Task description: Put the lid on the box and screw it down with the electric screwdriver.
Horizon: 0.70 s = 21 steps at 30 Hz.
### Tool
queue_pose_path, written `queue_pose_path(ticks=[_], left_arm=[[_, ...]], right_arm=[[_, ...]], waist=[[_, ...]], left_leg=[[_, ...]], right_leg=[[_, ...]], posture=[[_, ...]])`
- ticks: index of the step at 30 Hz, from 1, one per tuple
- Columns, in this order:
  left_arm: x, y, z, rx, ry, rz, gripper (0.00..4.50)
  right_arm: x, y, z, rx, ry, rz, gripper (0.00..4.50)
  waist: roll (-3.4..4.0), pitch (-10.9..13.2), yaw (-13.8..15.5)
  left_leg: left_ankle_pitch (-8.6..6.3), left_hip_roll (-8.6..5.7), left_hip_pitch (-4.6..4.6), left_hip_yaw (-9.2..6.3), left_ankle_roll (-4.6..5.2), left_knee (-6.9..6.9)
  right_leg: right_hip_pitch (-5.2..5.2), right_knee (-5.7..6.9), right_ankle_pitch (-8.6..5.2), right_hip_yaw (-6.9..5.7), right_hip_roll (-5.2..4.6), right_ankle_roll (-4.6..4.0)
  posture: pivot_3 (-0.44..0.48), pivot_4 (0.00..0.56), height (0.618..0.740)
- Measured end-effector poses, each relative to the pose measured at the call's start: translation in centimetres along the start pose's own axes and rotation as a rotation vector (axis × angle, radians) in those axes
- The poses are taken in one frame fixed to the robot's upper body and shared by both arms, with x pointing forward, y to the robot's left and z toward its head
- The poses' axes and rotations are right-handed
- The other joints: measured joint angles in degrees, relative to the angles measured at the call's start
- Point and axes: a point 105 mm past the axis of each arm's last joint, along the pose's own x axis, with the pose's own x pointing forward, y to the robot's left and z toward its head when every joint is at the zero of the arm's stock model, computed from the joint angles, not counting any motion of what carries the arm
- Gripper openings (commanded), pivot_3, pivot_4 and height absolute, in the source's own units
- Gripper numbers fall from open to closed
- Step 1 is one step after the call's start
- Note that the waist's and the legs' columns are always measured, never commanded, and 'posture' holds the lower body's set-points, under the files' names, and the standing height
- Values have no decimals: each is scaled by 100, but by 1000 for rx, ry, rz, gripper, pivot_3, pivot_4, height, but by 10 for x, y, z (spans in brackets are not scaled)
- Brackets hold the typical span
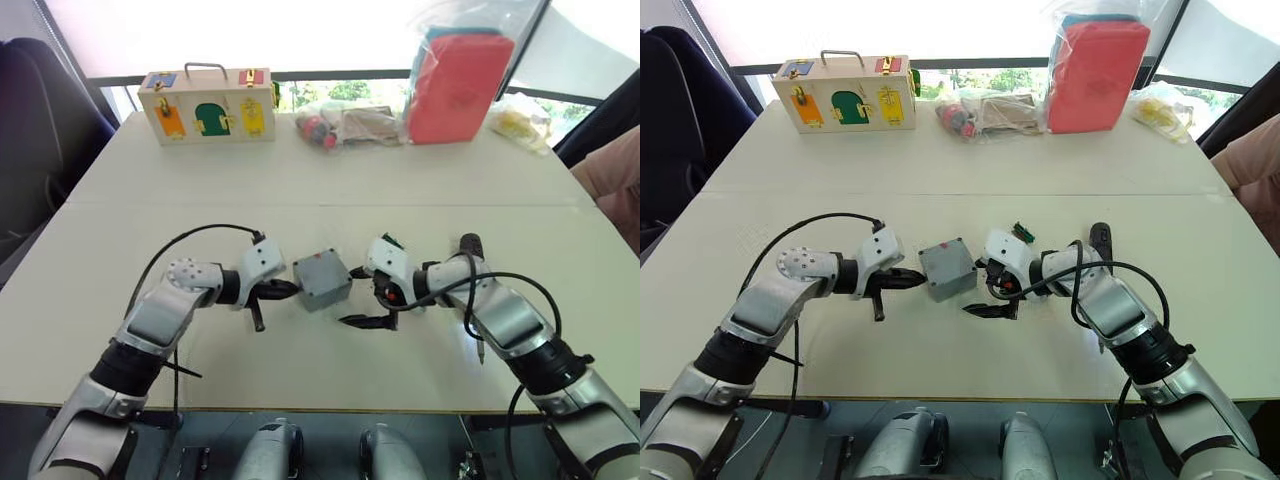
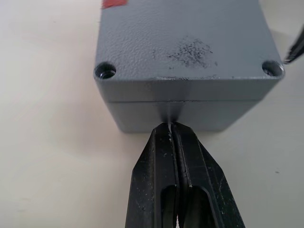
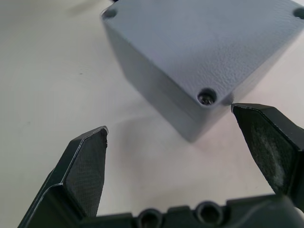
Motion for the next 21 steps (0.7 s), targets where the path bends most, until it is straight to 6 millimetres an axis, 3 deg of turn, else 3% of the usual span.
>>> queue_pose_path(ticks=[13,21], left_arm=[[0,1,0,12,-9,-15,0],[-5,8,6,26,-27,2,0]], right_arm=[[-6,13,5,38,-6,-20,4451],[-29,8,18,79,-52,-59,4451]], waist=[[0,0,4],[0,0,4]], left_leg=[[3,0,0,0,-5,0],[2,0,0,-1,-4,0]], right_leg=[[0,0,0,1,-2,0],[0,-1,0,2,-4,0]], posture=[[0,150,740],[0,150,740]])
